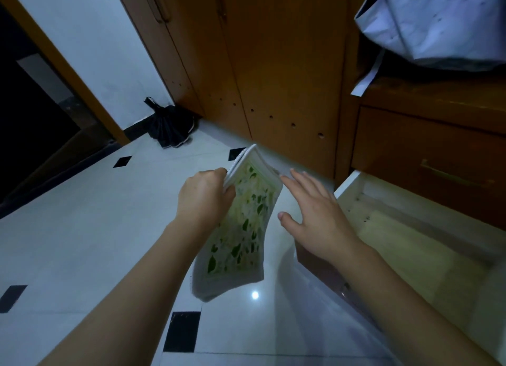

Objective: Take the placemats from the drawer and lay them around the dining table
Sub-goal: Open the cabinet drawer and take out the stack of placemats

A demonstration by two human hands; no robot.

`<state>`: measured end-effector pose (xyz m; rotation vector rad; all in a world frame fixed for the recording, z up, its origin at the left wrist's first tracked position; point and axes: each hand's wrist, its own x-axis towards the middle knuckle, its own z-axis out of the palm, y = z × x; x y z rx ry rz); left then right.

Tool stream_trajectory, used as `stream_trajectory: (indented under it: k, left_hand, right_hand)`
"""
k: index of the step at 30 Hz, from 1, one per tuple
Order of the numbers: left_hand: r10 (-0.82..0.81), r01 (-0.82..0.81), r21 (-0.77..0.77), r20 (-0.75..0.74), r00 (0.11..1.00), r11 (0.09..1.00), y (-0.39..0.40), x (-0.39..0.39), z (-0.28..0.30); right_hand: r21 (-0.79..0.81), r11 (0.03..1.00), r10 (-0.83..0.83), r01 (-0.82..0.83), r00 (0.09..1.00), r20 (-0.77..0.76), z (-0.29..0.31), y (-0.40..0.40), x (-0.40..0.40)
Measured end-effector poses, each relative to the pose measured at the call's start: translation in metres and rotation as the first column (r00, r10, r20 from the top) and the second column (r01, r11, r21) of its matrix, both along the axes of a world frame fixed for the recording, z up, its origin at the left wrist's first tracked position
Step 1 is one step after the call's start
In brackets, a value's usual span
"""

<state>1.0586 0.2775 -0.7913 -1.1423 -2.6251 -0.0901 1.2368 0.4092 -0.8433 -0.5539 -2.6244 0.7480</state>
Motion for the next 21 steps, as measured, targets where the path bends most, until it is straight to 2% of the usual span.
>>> stream_trajectory:
  k: [12, 21]
  left_hand:
    - [-0.151, 0.149, 0.02, 0.166, 0.975, 0.989, 0.077, 0.036, -0.027]
    - [-0.222, 0.229, 0.007, 0.268, 0.937, 0.973, 0.125, 0.054, -0.042]
  right_hand:
    - [0.03, 0.98, -0.201, 0.199, 0.977, 0.065, 0.009, 0.035, 0.064]
    - [0.079, 0.936, -0.352, 0.344, 0.926, 0.137, 0.006, 0.055, 0.118]
